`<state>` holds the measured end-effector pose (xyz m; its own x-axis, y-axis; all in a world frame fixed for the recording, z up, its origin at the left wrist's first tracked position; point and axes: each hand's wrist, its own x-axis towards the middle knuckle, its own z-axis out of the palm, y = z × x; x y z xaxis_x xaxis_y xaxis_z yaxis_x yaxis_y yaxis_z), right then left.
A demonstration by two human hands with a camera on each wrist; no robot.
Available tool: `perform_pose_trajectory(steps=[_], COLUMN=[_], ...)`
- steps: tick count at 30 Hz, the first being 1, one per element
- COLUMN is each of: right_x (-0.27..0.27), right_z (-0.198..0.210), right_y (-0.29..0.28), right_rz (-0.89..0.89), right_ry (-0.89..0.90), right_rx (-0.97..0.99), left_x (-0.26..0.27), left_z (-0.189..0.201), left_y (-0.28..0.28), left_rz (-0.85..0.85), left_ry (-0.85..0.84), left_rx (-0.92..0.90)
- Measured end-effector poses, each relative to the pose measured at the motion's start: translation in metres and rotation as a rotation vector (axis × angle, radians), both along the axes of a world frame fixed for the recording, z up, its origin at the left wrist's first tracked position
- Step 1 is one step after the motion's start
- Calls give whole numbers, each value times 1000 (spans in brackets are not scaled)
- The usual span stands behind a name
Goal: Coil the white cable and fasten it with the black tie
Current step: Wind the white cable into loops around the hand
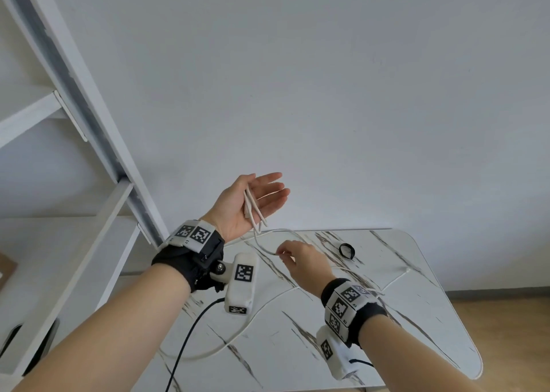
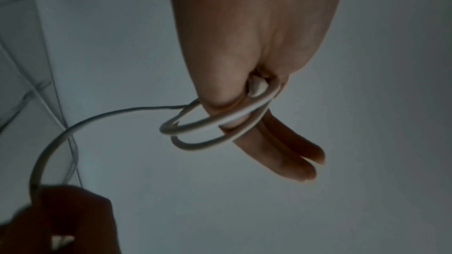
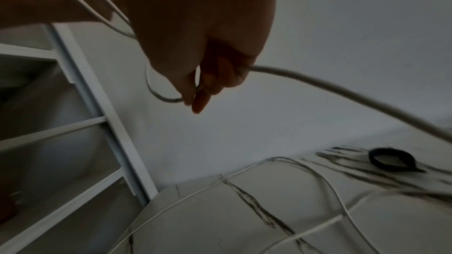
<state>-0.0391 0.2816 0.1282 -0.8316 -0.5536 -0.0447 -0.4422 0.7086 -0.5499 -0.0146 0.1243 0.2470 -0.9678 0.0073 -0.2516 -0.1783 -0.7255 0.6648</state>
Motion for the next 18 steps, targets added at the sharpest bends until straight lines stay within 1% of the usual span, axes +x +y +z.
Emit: perform_pose_trajectory(steps=[4, 7, 9, 11, 14, 18], right_x=[0, -2, -3, -2, 2, 7], right_z=[12, 27, 38, 48, 64, 82], right_y=[-1, -4, -7, -10, -13, -14], right_rz=[166, 275, 298, 292, 301, 355], right_ry=[63, 90, 118, 134, 154, 107], right_rx=[51, 93, 96, 48, 39, 25], left_x=[-4, -5, -5, -5, -2, 2], left_z=[-16, -25, -30, -36, -39, -38], left_y=[-10, -14, -16, -18, -17, -14], left_rz=[21, 99, 150, 167, 137, 69], left_ry=[-43, -78, -91, -97, -109, -129], left_rx=[-99, -162, -198, -240, -335, -513])
